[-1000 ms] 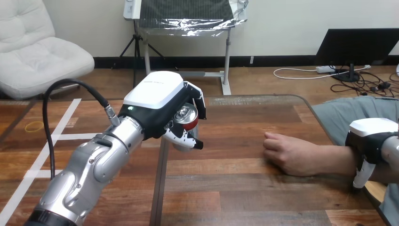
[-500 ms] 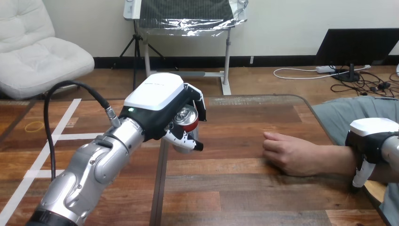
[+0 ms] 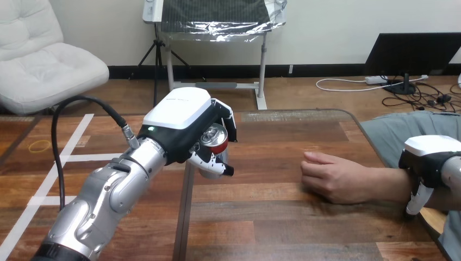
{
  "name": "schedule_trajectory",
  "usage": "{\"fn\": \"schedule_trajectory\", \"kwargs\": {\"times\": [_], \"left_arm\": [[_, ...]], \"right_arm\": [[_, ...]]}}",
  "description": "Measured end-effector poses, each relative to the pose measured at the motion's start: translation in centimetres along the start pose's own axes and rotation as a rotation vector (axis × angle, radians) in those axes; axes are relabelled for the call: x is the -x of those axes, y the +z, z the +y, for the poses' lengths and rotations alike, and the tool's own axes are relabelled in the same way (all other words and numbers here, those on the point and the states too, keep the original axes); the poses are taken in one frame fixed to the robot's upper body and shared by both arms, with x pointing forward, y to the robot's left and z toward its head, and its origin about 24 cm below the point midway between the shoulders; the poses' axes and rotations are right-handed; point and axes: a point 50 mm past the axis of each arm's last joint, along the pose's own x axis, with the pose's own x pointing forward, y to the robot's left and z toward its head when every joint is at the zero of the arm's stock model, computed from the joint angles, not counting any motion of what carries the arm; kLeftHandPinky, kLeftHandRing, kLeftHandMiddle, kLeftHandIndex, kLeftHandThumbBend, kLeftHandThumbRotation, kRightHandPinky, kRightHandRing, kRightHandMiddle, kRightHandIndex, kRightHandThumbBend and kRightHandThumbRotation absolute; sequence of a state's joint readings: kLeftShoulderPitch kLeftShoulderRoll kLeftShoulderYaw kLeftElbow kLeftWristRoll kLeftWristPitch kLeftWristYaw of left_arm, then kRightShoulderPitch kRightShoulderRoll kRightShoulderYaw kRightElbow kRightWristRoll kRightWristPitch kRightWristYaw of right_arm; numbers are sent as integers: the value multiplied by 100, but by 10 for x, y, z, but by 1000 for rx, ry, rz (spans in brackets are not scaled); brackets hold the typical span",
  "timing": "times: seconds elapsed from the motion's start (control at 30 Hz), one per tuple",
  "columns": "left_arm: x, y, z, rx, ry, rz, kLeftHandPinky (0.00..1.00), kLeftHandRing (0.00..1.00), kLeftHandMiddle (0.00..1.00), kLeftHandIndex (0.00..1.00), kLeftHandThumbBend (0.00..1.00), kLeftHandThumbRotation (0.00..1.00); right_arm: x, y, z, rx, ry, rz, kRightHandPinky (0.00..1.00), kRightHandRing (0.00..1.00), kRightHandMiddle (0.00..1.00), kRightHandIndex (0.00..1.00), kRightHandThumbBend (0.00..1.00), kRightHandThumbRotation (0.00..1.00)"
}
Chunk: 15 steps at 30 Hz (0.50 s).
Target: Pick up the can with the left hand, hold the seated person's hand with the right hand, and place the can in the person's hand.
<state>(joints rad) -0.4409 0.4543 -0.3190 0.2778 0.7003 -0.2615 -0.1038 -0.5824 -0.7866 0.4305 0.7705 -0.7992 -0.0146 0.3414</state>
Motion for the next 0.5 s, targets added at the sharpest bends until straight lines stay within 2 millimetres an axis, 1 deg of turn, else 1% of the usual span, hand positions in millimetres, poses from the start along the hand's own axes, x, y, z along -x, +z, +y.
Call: {"fn": "schedule_trajectory", "kwargs": {"times": [0.1,0.3,0.5], "left_arm": [[0,0,0,1,-1,1,33,38,45,48,65,0],[-1,0,-1,5,-3,0,32,38,45,48,64,0],[-2,2,-3,11,-4,-3,32,38,45,47,64,0]], "right_arm": [[1,0,-1,-2,-7,-12,46,57,61,51,72,0],[5,0,-3,-19,-31,-40,47,56,59,51,73,0],[10,-2,-6,-31,-57,-61,42,52,56,51,73,0]]}}
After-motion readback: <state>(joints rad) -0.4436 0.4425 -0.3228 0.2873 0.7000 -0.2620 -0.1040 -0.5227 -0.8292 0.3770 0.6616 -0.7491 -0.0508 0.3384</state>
